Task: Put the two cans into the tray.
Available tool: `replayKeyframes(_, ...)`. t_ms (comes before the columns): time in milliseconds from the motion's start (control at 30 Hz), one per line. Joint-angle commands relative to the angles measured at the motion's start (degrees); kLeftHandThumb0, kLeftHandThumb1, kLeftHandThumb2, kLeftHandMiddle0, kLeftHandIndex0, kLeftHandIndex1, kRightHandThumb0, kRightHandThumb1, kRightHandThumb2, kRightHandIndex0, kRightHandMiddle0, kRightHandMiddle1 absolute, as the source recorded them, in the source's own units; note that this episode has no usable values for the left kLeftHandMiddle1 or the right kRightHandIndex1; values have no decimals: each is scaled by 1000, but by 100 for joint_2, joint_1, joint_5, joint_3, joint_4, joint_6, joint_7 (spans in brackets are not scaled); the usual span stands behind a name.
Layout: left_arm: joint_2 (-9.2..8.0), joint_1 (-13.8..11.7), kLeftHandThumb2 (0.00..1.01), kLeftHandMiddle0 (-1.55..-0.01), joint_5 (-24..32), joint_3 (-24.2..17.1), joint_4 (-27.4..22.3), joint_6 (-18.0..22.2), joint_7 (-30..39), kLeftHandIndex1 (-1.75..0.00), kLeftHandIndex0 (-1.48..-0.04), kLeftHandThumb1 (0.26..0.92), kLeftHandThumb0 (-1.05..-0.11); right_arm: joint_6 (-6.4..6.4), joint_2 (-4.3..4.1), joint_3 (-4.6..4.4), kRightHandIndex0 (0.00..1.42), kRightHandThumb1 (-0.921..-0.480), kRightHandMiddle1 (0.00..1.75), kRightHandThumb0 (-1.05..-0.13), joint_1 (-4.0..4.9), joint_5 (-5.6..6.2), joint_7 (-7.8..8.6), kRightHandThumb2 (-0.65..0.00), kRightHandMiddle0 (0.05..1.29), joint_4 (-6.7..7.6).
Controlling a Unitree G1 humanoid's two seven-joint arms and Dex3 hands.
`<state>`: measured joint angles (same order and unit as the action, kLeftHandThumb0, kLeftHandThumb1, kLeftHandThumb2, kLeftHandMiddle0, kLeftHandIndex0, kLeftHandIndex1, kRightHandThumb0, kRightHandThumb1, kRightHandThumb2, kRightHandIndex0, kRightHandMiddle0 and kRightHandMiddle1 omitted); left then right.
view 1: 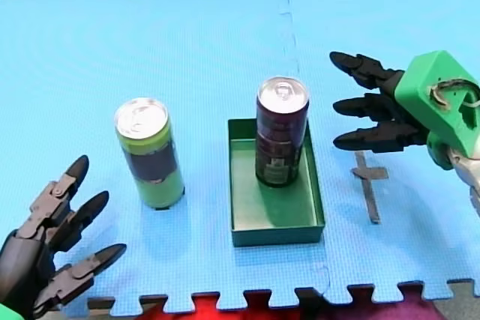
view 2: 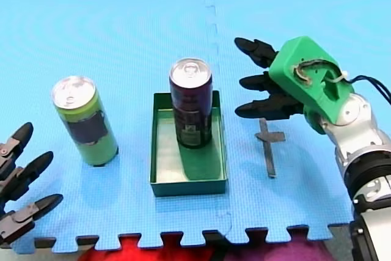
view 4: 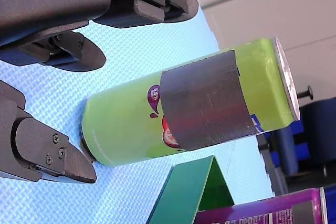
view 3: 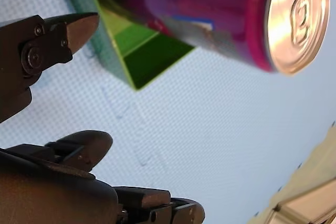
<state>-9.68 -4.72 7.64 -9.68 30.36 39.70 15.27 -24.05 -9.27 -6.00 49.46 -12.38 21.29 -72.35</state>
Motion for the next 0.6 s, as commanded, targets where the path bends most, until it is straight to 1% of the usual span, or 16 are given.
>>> replayKeyframes(0, -28, -2, 3, -476, 24, -22, 17, 18, 6, 0, -205, 843, -1048, -51, -81, 33, 387, -758, 0, -1016, -17, 32, -8, 0, 96, -1)
replayKeyframes(133, -32, 3, 4, -479, 27, -28, 35, 27, 14, 0, -202, 845, -1048, -82, -151, 103, 381, -755, 0, -998, -45, 78, 23, 0, 95, -14)
replayKeyframes(267, -27, 30, 4, -481, 45, -32, 92, 43, 27, 0, -201, 847, -1048, -175, -229, 175, 373, -756, 0, -990, -114, 134, 13, -1, 95, -9)
replayKeyframes(367, -35, 51, 4, -482, 61, -40, 126, 48, 43, 0, -200, 848, -1048, -250, -275, 221, 365, -756, 0, -985, -167, 177, 70, 0, 96, -12)
replayKeyframes(400, -36, 57, 4, -483, 64, -43, 132, 48, 45, 0, -199, 848, -1048, -288, -287, 227, 397, -753, 37, -976, -183, 177, 70, 0, 174, -10)
replayKeyframes(433, -33, 64, 4, -483, 65, -45, 137, 49, 42, 0, -199, 849, -1048, -339, -289, 231, 447, -748, 45, -960, -204, 173, 36, 0, 263, -3)
replayKeyframes(467, -30, 75, 4, -484, 61, -50, 151, 55, 33, 0, -199, 849, -1048, -373, -271, 245, 640, -722, 79, -917, -224, 177, -40, 0, 479, 6)
replayKeyframes(500, -28, 83, 4, -485, 56, -53, 164, 61, 24, 0, -199, 849, -1048, -389, -252, 259, 842, -701, 72, -873, -240, 184, -108, -1, 717, 12)
replayKeyframes(533, -26, 90, 4, -485, 47, -57, 175, 67, 10, 0, -199, 850, -1048, -383, -220, 270, 939, -694, 65, -855, -259, 185, -215, -1, 823, 17)
replayKeyframes(567, -28, 93, 4, -485, 36, -61, 182, 73, -5, 0, -199, 850, -1048, -375, -180, 275, 1012, -690, 62, -843, -291, 177, -348, -1, 896, 19)
